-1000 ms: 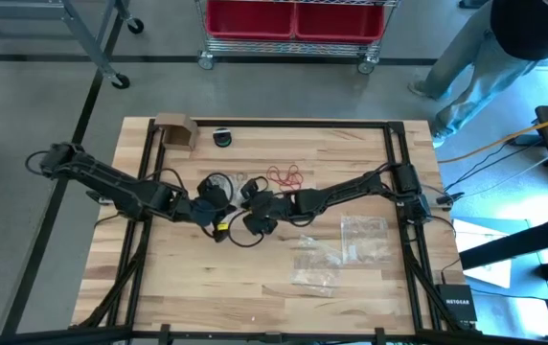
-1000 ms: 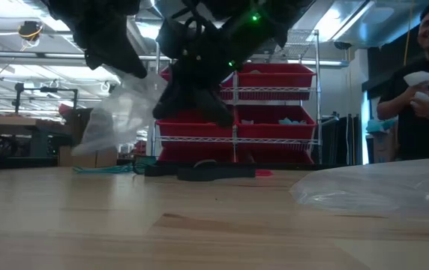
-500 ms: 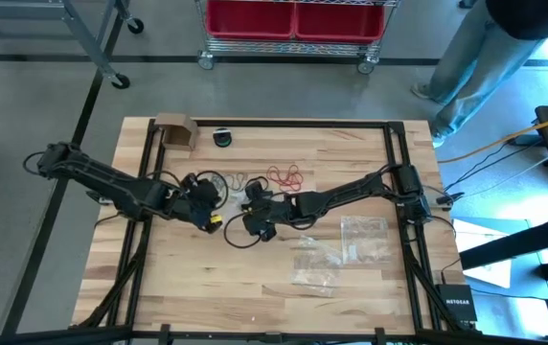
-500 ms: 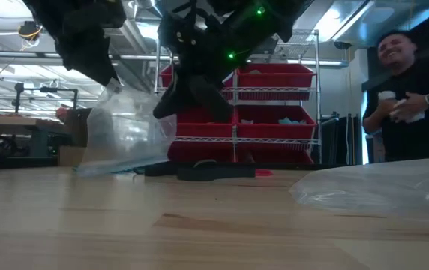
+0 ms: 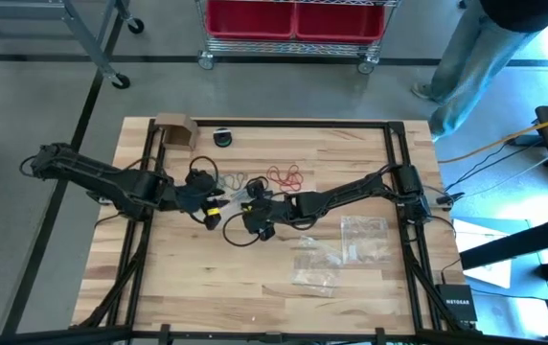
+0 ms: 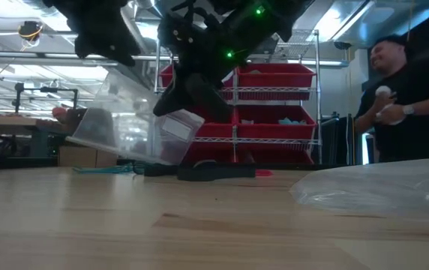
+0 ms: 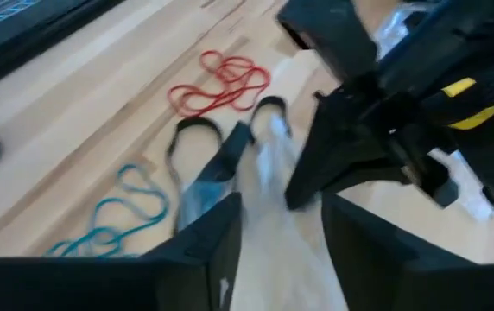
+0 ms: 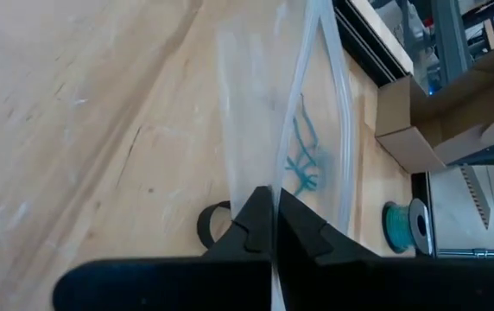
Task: Sort rubber bands
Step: Put the black rubber band into the transparent zip bag
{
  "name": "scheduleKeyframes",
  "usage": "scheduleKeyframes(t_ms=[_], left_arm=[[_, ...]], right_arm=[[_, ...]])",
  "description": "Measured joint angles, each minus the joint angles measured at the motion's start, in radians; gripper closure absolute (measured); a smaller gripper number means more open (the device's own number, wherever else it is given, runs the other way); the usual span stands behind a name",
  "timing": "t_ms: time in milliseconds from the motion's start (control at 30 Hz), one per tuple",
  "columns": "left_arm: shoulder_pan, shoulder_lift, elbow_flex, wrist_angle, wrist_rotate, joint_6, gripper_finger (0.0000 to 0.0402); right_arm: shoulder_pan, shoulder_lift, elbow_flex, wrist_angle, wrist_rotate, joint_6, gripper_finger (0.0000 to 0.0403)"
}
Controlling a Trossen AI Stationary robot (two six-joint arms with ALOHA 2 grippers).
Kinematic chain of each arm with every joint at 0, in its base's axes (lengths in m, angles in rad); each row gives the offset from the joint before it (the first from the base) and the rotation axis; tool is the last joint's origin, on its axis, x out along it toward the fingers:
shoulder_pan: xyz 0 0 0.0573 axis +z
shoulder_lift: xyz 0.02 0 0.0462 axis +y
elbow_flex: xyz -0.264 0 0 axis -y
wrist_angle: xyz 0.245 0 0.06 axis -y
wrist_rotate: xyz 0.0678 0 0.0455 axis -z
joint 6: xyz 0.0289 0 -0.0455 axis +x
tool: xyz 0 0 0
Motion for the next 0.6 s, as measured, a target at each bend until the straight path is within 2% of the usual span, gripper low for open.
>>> scheduleKeyframes(t_ms=[267, 467, 600], left_arm=[[0.008, 0.146, -0.013, 0.036, 0.042, 0.009, 0.0211], [0.055, 0.172, -0.013, 0.051, 0.048, 0.019, 0.0213], [0.097, 0.179, -0.013, 0.077, 0.148, 0.050, 0.0214]], right_arm=[[0.000, 0.000, 0.000, -0.001, -0.001, 0.028, 0.0403], [0.000, 0.000, 0.000, -0.001, -0.009, 0.032, 0.0403], [0.000, 0.000, 0.000, -0.001, -0.009, 0.029, 0.0403]])
